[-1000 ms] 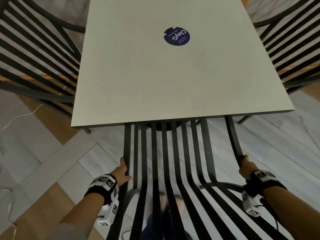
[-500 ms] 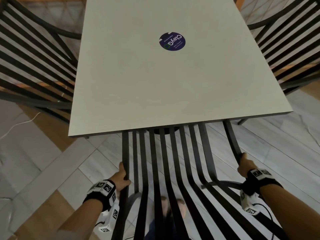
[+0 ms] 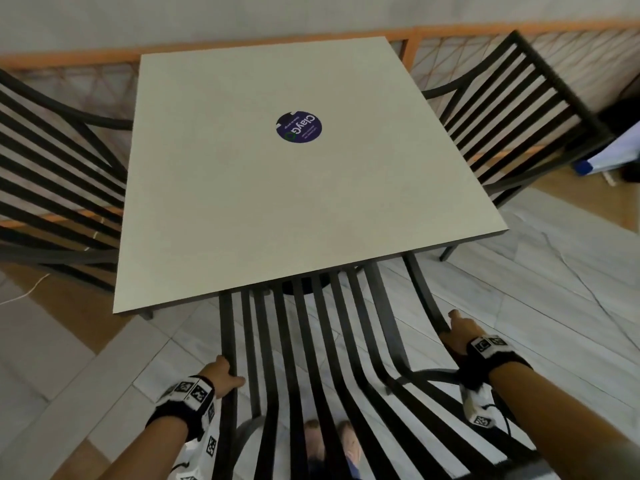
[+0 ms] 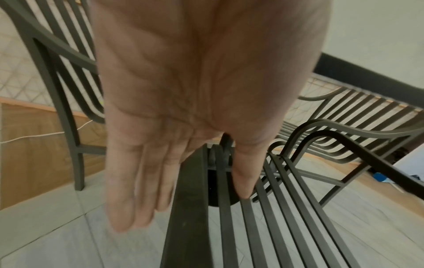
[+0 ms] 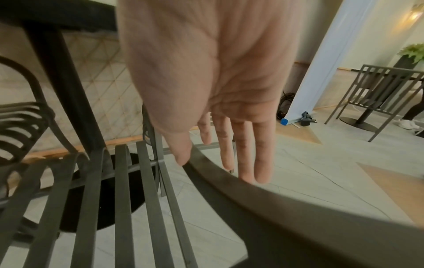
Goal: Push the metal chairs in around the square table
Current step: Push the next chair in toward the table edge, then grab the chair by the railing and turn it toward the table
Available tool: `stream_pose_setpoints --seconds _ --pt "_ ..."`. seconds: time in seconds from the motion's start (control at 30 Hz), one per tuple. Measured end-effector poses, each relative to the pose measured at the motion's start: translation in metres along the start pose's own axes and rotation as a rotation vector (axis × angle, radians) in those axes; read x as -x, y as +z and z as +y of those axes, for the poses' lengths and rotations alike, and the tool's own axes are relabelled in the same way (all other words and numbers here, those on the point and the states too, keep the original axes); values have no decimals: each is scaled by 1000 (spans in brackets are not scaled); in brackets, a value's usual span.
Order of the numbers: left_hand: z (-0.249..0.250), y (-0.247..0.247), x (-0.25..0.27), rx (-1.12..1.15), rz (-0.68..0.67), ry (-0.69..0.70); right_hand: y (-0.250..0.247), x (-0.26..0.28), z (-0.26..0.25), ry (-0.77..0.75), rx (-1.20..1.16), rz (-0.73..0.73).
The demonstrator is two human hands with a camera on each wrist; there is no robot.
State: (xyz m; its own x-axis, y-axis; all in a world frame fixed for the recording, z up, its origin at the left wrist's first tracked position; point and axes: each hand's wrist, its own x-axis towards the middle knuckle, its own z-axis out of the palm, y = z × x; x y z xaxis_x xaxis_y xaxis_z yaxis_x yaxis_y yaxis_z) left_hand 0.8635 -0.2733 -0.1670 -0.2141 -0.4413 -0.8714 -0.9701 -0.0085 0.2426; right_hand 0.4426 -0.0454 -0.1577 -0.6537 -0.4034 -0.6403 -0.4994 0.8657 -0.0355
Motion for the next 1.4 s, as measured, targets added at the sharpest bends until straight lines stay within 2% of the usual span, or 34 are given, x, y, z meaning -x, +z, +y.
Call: stream_pose_setpoints --seconds 0.17,0.33,0.43,0.53,0.67,0.77,0.9,1.0,1.13,1.3,1.4 --pt "40 -3 16 -236 83 47 -33 18 10 -37 -8 4" --pt "105 11 43 -268 59 164 -73 34 21 -65 -92 0" --pt "144 25 61 -213 78 277 -101 40 40 -108 -150 6" --pt "178 49 78 -98 26 366 -119 42 78 -162 -211 -1" --pt "239 80 88 -47 -45 384 -144 39 141 -215 -196 15" --pt "302 103 85 -87 -19 395 -171 23 189 -258 -143 11" --pt "392 135 90 -74 82 480 -202 -4 246 -307 -80 31" --pt "459 166 91 29 54 480 -230 -26 275 -382 -12 66" --pt "534 201 73 100 61 475 -276 -70 288 -460 98 161" --pt "618 217 26 110 141 445 -347 -137 280 -505 206 440" --pt "660 211 -12 168 237 419 -391 -178 268 -494 321 578"
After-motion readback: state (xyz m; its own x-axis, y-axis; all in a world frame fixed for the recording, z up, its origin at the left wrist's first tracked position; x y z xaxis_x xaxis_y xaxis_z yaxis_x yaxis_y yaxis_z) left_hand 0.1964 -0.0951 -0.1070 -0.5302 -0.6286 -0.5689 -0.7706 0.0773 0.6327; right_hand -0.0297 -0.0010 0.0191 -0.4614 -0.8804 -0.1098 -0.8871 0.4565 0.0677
